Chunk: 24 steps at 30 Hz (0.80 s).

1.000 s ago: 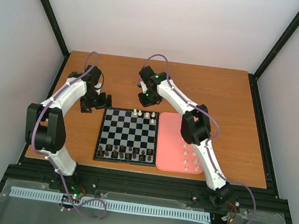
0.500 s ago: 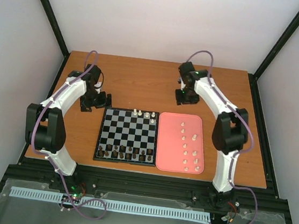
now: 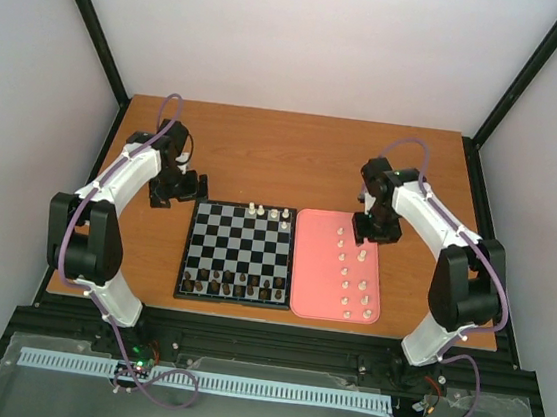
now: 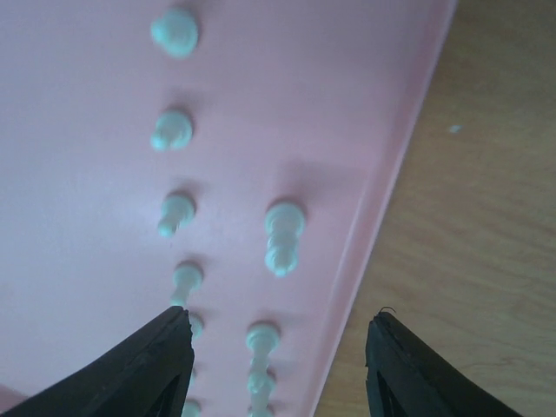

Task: Set up the chess pieces on the board
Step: Pick up the chess piece from the storage box.

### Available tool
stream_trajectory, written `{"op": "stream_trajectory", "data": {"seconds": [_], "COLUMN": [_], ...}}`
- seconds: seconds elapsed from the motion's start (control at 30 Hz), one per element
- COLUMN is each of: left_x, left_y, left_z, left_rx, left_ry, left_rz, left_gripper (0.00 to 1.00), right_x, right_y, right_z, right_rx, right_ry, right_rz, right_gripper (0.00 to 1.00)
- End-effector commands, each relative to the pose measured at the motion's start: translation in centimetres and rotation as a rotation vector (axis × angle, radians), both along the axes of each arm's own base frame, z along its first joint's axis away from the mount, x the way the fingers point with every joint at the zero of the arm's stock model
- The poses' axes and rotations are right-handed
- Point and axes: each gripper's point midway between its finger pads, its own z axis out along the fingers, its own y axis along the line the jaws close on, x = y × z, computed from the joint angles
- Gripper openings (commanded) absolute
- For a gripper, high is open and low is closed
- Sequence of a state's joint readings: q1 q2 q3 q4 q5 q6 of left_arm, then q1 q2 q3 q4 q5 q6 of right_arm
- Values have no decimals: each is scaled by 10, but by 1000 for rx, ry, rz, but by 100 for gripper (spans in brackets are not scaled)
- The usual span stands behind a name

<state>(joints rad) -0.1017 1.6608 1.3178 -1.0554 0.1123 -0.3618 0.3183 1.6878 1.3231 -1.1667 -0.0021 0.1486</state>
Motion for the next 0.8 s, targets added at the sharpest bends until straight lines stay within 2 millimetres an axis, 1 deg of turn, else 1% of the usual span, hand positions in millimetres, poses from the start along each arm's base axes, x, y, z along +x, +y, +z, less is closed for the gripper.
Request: {"op": "stream_trajectory", "data": {"seconds": [0.0, 0.07, 0.13, 0.3, 0.43, 0.5, 0.6, 0.77], "left_x": [3, 3, 3, 2, 1, 0, 0, 1], "left_y": [4, 4, 4, 4, 4, 5, 5, 5], "left_z": [2, 3, 4, 3, 3, 3, 3, 2], "left_rx": [12, 12, 12, 11, 14, 16, 18, 20], "left_ry": [-8, -9, -11, -11, -11, -9, -9, -7], "left_rz": [-2, -3, -2, -3, -4, -4, -5, -5], "left_gripper": [100, 100, 100, 100, 100, 100, 100, 100], "right_x": [-21, -26, -26, -19, -9, -4, 4, 1], "right_y": [9, 11, 10, 9, 2, 0, -2, -2], "right_z": [-15, -23, -29, -39, -44, -46, -47, -52], "right_rx": [80, 95, 93, 79, 39, 25, 21, 20], "right_ry": [62, 84, 90, 98, 81, 72, 66, 87], "right_rz": [29, 33, 32, 31, 16, 6, -3, -3], "right_gripper": [55, 54, 54, 53, 51, 45, 41, 36]}}
